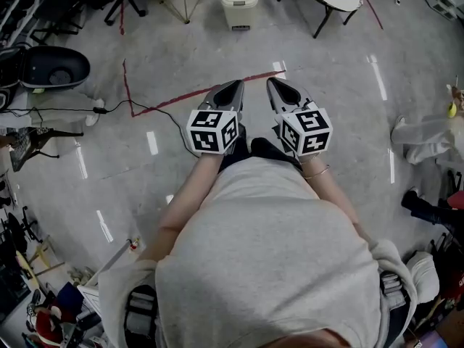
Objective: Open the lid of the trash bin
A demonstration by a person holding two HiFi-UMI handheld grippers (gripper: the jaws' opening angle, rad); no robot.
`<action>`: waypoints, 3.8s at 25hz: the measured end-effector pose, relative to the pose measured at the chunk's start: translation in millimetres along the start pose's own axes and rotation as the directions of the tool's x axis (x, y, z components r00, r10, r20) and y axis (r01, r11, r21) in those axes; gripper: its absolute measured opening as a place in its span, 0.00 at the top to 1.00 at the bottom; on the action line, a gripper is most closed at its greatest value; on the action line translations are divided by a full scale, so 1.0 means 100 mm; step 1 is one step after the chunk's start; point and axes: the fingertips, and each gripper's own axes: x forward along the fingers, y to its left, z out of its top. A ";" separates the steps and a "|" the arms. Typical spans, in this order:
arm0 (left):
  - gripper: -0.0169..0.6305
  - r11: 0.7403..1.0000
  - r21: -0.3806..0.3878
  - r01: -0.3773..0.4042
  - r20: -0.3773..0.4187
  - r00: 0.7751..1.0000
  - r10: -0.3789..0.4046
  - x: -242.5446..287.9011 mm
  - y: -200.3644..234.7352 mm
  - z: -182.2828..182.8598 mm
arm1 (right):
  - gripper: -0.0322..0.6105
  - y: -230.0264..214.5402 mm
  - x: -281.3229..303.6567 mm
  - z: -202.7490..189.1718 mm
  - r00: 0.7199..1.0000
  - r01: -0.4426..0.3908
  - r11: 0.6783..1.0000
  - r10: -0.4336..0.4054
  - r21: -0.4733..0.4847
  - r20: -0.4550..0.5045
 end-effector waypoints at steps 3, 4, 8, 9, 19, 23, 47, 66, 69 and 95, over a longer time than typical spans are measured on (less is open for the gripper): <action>0.96 1.000 0.007 0.001 -0.019 1.000 -0.001 0.08 0.00 -0.03 | 0.94 -0.09 0.08 -0.03 1.000 -0.006 1.000 0.006 0.013 -0.004; 0.96 1.000 0.009 0.003 -0.018 1.000 -0.003 0.10 0.02 -0.01 | 0.94 -0.10 0.12 -0.04 1.000 -0.007 1.000 0.007 0.020 -0.005; 0.96 1.000 0.005 0.003 -0.010 1.000 -0.003 0.23 0.20 0.08 | 0.94 -0.14 0.34 -0.01 1.000 -0.014 0.999 0.014 0.029 -0.009; 0.96 1.000 0.001 0.005 -0.015 1.000 -0.005 0.27 0.25 0.09 | 0.94 -0.15 0.39 0.00 1.000 -0.013 0.999 0.013 0.029 -0.012; 0.96 0.998 0.002 0.058 -0.007 0.998 -0.058 1.08 0.97 0.76 | 0.94 -0.61 1.34 0.43 0.999 0.033 0.999 -0.032 0.013 -0.025; 0.96 0.997 0.022 0.068 0.009 0.998 -0.069 1.26 1.31 1.14 | 0.94 -0.72 1.69 0.74 0.998 0.066 0.998 -0.066 0.002 0.003; 0.96 0.994 -0.024 0.110 -0.034 0.993 -0.111 2.44 2.20 1.74 | 0.94 -1.44 3.04 1.22 0.998 0.060 0.998 -0.059 0.036 -0.028; 0.96 0.995 -0.087 -0.052 0.017 0.998 0.054 3.77 2.78 2.40 | 0.94 -2.68 4.16 1.88 0.991 -0.132 0.991 0.131 -0.024 -0.041; 0.96 0.993 -0.098 -0.069 0.025 0.997 0.072 3.88 2.79 2.43 | 0.94 -2.82 4.22 1.90 0.989 -0.144 0.989 0.143 -0.020 -0.050; 0.96 0.964 -0.237 -0.121 -0.119 0.988 0.094 3.82 3.39 1.92 | 0.94 -2.58 4.86 1.36 0.937 -0.214 0.977 0.205 0.001 -0.282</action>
